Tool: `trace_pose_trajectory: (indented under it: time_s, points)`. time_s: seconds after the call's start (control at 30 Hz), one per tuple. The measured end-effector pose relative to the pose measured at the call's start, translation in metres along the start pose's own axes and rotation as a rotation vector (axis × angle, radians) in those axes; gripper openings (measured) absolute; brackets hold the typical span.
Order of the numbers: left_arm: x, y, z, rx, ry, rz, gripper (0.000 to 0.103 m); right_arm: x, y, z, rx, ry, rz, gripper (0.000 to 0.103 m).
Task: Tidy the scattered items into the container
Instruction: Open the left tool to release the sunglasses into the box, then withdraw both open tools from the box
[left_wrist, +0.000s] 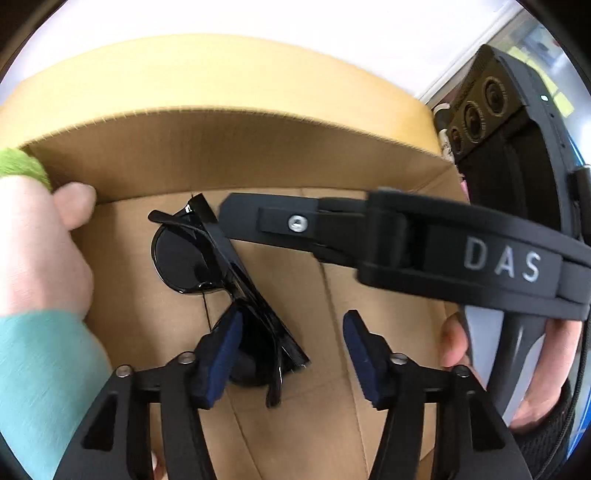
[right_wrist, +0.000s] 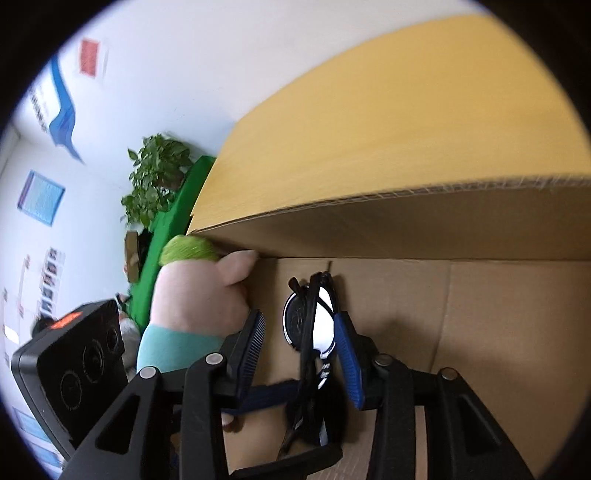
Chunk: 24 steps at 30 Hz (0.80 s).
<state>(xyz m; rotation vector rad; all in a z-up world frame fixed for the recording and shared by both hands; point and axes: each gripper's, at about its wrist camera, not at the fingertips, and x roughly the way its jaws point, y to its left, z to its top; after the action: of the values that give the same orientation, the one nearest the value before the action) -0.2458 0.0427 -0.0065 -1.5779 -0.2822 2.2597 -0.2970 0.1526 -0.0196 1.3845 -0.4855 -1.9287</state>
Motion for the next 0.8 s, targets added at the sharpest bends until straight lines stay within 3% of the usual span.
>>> trace_pose_trajectory:
  time_s: [0.1,0.2,0.33,0.4,0.43,0.6,0.8]
  points:
    - [-0.028,-0.008,-0.013,0.028,-0.061,-0.012,0.063,-0.029,0.016,-0.007,-0.044,-0.046,-0.033,0.040]
    - [-0.066,-0.016,-0.037,0.066,-0.152,-0.001,0.077,-0.068,0.037,-0.026,-0.084,-0.101,-0.083,0.041]
    - [-0.119,-0.031,-0.084,0.119,-0.286,0.060,0.084,-0.122,0.069,-0.073,-0.150,-0.178,-0.184,0.066]
    - [-0.127,-0.028,-0.075,0.135,-0.339,0.095,0.089,-0.141,0.083,-0.103,-0.177,-0.210,-0.236,0.074]
    - [-0.137,-0.033,-0.090,0.145,-0.374,0.123,0.092,-0.142,0.091,-0.113,-0.185,-0.220,-0.251,0.078]
    - [-0.162,-0.040,-0.145,0.144,-0.479,0.178,0.100,-0.153,0.122,-0.190,-0.250,-0.276,-0.323,0.078]
    - [-0.171,-0.043,-0.194,0.132,-0.517,0.197,0.102,-0.154,0.138,-0.252,-0.285,-0.360,-0.443,0.078]
